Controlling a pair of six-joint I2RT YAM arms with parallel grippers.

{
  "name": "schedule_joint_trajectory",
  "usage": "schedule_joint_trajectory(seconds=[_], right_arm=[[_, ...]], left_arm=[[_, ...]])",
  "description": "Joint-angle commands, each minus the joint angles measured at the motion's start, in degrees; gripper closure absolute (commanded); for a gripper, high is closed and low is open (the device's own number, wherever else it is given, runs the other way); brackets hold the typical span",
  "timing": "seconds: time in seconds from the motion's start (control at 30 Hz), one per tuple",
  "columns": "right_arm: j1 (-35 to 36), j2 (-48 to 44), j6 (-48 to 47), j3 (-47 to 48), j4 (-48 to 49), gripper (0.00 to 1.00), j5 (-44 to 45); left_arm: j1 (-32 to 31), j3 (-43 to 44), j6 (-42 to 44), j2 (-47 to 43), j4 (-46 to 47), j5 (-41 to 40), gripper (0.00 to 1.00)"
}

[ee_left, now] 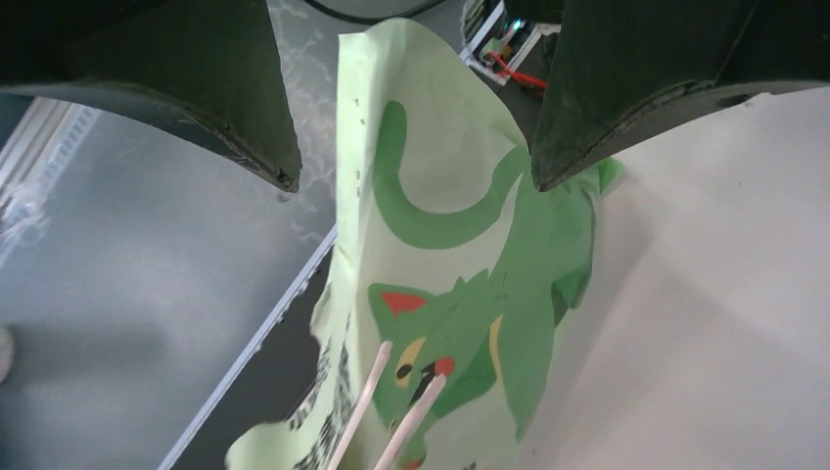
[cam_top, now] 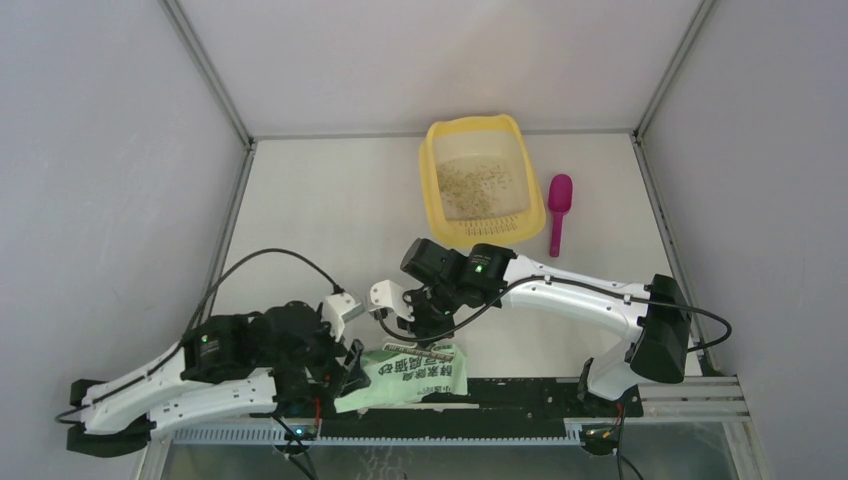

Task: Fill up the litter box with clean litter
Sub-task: Clamp the cat litter bag at the center of the board.

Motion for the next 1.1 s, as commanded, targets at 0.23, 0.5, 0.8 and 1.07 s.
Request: schedule_joint_trajectory(seconds=[0.23,0.5,0.8,1.07], right_arm=[[-0.29,-0.29,-1.5,0.96,-1.41,1.0,-0.08],[-0.33,-0.39,-1.85,0.9,-0.95,1.0,-1.0],[1.97,-0.14,-2.33,0.76,-1.33,1.0,1.27],[3.63,5.95,-2.18,4.64,-4.8,1.0,6.69]], left_arm=[[-2.36,-2.45,3.79,3.77,-4.79,0.31,0.21],[-0.53,2.24,-0.64,11.31,-8.22,-13.95,1.0],[13.81,5.05,1.9,13.86,-2.89,-4.83,1.0],[15.59,7.99,3.78,14.19,-0.61,-2.28,1.0]])
